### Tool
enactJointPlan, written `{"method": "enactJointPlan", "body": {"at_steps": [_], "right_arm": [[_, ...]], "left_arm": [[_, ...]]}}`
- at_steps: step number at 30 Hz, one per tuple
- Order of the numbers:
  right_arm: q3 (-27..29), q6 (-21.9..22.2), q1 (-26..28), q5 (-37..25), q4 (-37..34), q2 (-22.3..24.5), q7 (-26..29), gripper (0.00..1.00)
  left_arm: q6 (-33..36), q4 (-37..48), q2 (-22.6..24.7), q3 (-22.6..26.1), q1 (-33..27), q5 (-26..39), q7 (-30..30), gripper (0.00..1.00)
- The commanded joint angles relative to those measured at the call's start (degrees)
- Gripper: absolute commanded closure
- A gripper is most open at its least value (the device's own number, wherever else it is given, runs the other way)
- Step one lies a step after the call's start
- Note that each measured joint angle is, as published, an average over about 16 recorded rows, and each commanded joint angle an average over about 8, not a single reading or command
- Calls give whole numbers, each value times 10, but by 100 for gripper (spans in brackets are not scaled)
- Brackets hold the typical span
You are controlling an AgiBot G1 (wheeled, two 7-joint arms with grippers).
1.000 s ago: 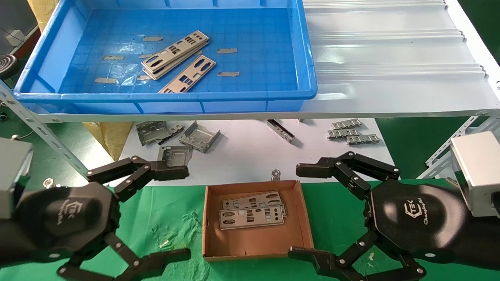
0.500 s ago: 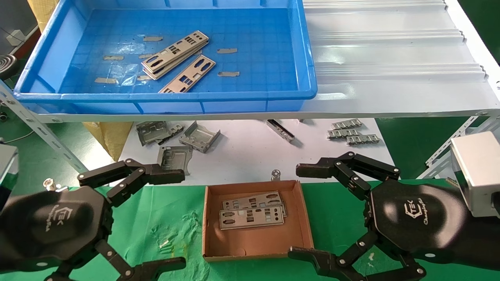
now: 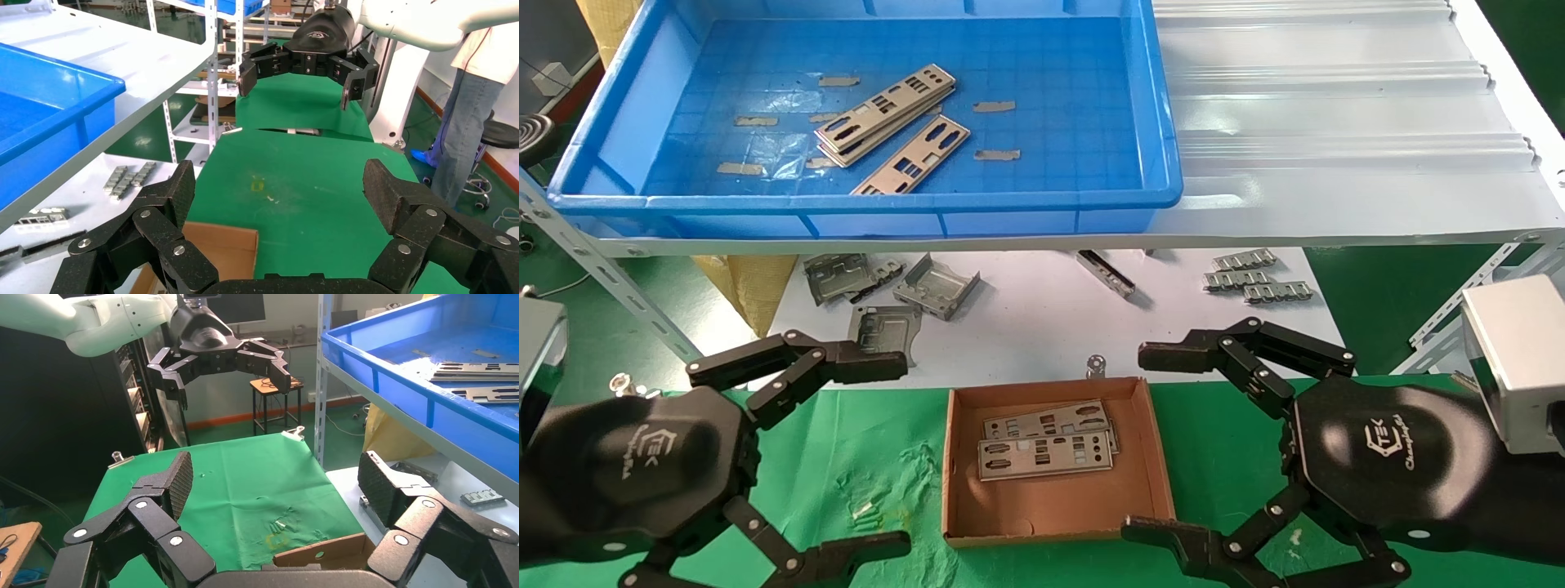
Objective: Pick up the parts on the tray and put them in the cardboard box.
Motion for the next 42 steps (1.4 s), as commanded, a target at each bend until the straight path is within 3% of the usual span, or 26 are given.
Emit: {"method": "enactJointPlan", "body": {"at_steps": [1,42], "right_arm": [[0,0,0,0,0,0,0,0],[0,0,0,0,0,0,0,0]], "left_arm": [[0,1,0,0,0,0,0,0],[0,4,2,2,-2,2,1,0]]}}
